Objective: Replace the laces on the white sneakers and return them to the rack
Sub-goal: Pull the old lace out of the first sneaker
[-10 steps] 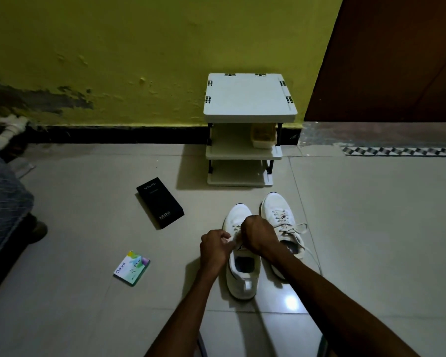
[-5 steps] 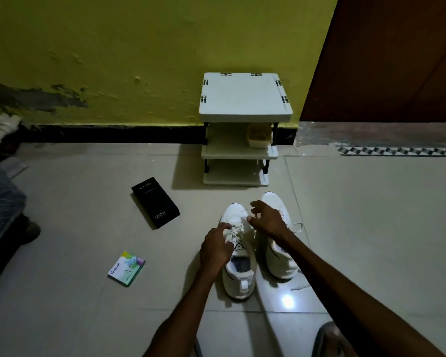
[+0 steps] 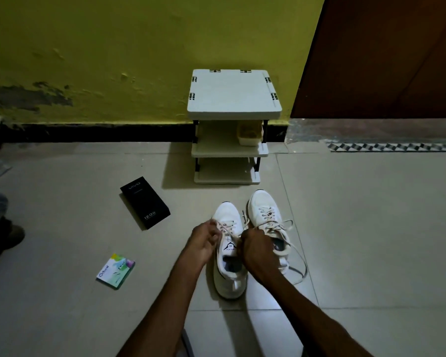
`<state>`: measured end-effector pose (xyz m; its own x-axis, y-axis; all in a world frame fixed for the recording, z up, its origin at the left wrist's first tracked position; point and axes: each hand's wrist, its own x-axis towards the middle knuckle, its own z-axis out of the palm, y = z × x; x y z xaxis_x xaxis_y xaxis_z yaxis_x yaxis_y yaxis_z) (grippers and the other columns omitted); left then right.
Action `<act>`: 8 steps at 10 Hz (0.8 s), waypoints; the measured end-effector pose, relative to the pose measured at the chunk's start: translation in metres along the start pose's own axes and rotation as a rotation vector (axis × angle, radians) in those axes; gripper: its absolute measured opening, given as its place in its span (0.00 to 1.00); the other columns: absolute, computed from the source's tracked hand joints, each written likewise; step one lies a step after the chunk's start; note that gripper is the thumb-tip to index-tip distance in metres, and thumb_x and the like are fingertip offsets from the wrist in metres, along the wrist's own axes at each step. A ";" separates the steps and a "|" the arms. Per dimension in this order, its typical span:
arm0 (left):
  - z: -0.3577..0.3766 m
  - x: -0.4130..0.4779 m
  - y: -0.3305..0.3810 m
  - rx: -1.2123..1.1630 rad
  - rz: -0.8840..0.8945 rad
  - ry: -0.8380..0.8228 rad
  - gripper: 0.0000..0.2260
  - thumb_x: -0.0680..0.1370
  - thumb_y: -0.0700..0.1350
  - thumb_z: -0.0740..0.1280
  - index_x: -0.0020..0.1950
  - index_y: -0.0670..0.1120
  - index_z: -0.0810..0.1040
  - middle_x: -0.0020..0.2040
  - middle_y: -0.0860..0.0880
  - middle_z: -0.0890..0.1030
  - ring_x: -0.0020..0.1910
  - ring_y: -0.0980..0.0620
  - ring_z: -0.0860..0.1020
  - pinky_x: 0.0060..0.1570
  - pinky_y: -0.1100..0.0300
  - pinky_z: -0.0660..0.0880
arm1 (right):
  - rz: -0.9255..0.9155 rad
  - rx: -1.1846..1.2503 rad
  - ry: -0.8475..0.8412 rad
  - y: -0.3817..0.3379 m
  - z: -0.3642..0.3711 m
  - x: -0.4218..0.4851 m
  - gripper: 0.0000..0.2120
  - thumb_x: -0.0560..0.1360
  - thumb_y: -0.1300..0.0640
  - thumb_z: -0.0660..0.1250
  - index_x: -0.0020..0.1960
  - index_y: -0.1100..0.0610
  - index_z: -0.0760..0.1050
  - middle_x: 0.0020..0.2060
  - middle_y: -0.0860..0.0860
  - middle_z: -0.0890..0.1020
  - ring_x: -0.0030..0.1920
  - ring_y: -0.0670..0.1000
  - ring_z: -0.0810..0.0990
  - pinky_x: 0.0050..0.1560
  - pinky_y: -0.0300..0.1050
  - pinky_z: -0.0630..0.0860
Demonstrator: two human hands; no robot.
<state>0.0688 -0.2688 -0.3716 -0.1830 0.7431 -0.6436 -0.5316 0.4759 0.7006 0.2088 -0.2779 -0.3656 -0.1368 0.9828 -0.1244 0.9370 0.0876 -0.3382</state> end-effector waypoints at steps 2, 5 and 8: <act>-0.007 0.005 0.012 0.567 0.225 0.004 0.10 0.74 0.44 0.69 0.33 0.42 0.79 0.31 0.47 0.79 0.34 0.51 0.75 0.38 0.60 0.70 | 0.070 0.033 -0.028 -0.014 0.003 0.002 0.06 0.76 0.57 0.63 0.46 0.58 0.78 0.44 0.55 0.83 0.46 0.54 0.83 0.45 0.44 0.76; 0.007 0.000 0.035 1.288 0.443 -0.133 0.13 0.79 0.48 0.65 0.43 0.43 0.84 0.39 0.45 0.84 0.41 0.47 0.81 0.46 0.58 0.75 | 0.083 0.088 -0.005 -0.012 0.002 0.002 0.06 0.72 0.54 0.68 0.40 0.56 0.74 0.41 0.56 0.83 0.42 0.56 0.83 0.37 0.42 0.70; 0.002 -0.006 0.049 1.155 0.096 -0.118 0.12 0.73 0.51 0.72 0.35 0.44 0.82 0.28 0.49 0.71 0.25 0.53 0.64 0.26 0.63 0.60 | 0.073 0.095 -0.049 -0.013 0.000 0.006 0.08 0.75 0.53 0.69 0.44 0.56 0.72 0.42 0.55 0.81 0.44 0.55 0.81 0.36 0.39 0.65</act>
<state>0.0453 -0.2488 -0.3330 -0.0716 0.8098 -0.5824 0.5607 0.5155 0.6479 0.1959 -0.2729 -0.3616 -0.0866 0.9766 -0.1968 0.9106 -0.0025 -0.4133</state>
